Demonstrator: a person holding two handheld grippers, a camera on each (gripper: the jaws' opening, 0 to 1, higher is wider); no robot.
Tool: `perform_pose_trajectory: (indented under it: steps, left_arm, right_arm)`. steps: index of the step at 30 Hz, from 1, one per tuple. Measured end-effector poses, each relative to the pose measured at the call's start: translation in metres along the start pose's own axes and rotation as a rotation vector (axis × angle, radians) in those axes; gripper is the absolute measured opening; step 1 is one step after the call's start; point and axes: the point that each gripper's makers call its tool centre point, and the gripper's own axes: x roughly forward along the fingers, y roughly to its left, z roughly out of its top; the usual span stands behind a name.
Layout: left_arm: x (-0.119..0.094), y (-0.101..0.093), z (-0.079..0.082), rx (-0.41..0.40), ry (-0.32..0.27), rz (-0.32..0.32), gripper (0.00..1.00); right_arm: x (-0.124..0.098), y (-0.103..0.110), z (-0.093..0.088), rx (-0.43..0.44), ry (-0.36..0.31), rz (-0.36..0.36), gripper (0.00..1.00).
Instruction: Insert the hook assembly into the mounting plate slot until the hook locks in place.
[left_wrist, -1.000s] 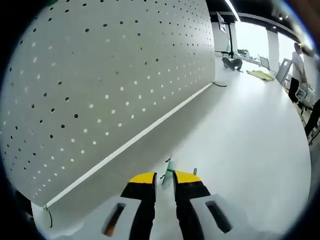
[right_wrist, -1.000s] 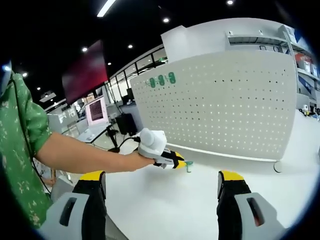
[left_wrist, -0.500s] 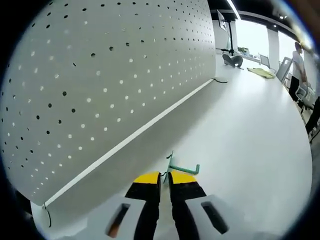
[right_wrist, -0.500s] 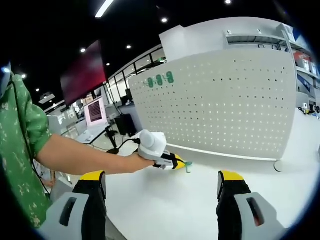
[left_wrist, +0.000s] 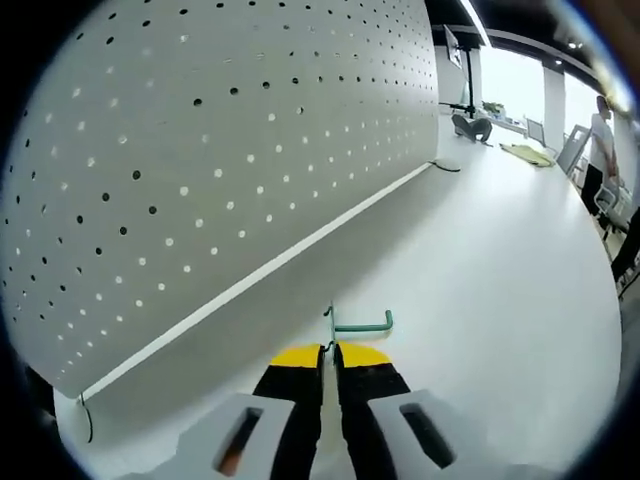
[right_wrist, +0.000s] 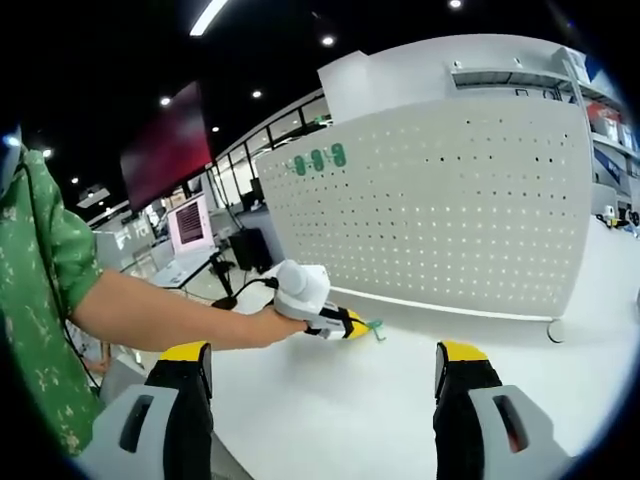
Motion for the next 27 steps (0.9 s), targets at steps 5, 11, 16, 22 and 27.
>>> perform_pose_trajectory:
  steps: [5, 11, 16, 22, 27]
  left_arm:
    - [-0.005, -0.002, 0.005, -0.035, -0.029, -0.006, 0.04]
    - [-0.013, -0.007, 0.012, -0.067, -0.065, -0.008, 0.04]
    - [-0.023, -0.013, 0.019, -0.100, -0.105, -0.016, 0.04]
    - [-0.037, -0.019, 0.033, -0.148, -0.164, -0.028, 0.04]
    - [-0.051, -0.026, 0.045, -0.161, -0.207, -0.037, 0.04]
  right_arm:
    - [0.003, 0.000, 0.000, 0.006, 0.001, 0.006, 0.93]
    - [0.006, 0.000, 0.002, 0.008, -0.004, 0.014, 0.92]
    - [0.008, 0.000, 0.004, 0.017, -0.015, 0.016, 0.89]
    - [0.007, -0.001, 0.008, 0.015, -0.026, 0.010, 0.84]
    - [0.006, -0.003, 0.012, 0.018, -0.040, -0.001, 0.83]
